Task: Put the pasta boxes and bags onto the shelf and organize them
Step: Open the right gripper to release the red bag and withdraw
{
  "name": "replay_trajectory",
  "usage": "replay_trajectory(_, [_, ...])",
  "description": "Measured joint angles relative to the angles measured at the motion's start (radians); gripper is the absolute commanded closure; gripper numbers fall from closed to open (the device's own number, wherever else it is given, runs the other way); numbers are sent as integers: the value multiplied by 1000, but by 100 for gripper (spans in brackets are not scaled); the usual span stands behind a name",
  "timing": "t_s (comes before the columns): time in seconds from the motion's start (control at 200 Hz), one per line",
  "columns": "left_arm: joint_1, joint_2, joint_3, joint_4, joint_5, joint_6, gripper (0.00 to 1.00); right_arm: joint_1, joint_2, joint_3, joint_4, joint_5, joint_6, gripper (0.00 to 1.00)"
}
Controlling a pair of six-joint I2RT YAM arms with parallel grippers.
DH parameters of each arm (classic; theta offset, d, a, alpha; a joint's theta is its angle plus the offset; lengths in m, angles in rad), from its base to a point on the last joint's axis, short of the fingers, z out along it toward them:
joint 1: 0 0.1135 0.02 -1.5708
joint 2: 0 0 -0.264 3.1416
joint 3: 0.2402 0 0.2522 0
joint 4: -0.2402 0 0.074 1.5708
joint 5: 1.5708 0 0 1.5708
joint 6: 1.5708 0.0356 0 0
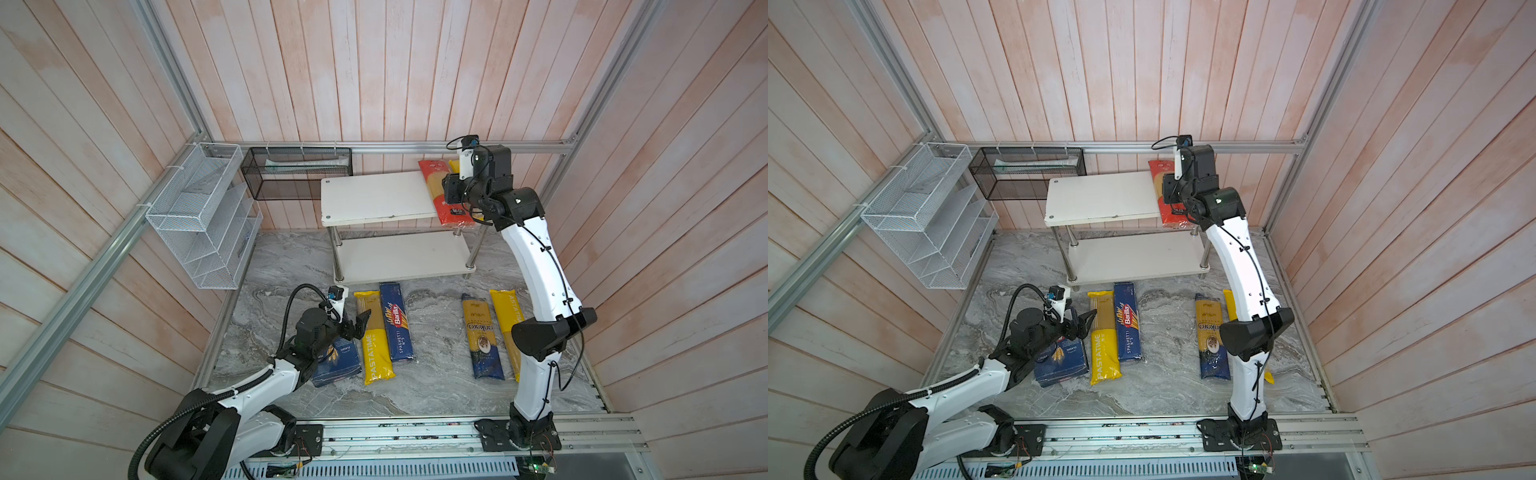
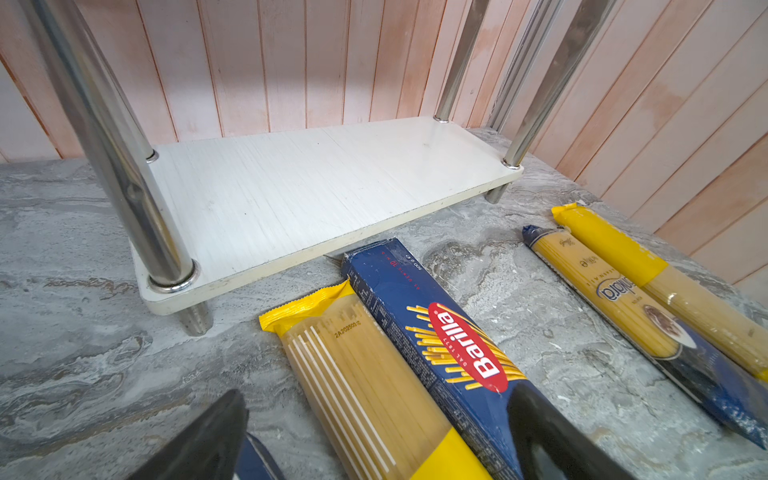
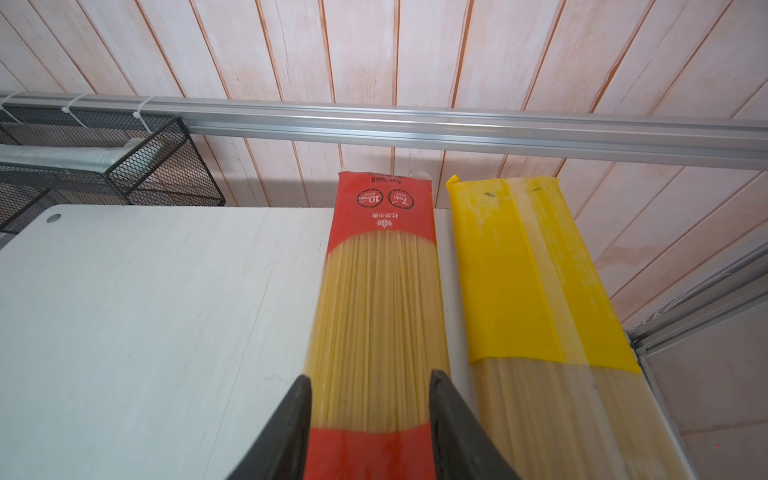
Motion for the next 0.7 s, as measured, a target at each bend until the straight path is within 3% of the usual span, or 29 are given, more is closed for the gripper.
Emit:
replay_trajectory(0.15, [0, 0, 0, 0, 0, 0, 1, 31, -141, -129, 8, 1, 0, 53])
replay_trajectory(0.425, [0, -11, -1, 0, 1, -1, 1, 209, -454, -493, 74, 12, 7, 52])
replay_trajectory(0.7, [0, -16, -3, 1, 1, -8, 0, 240, -698, -888, 156, 27, 111, 52])
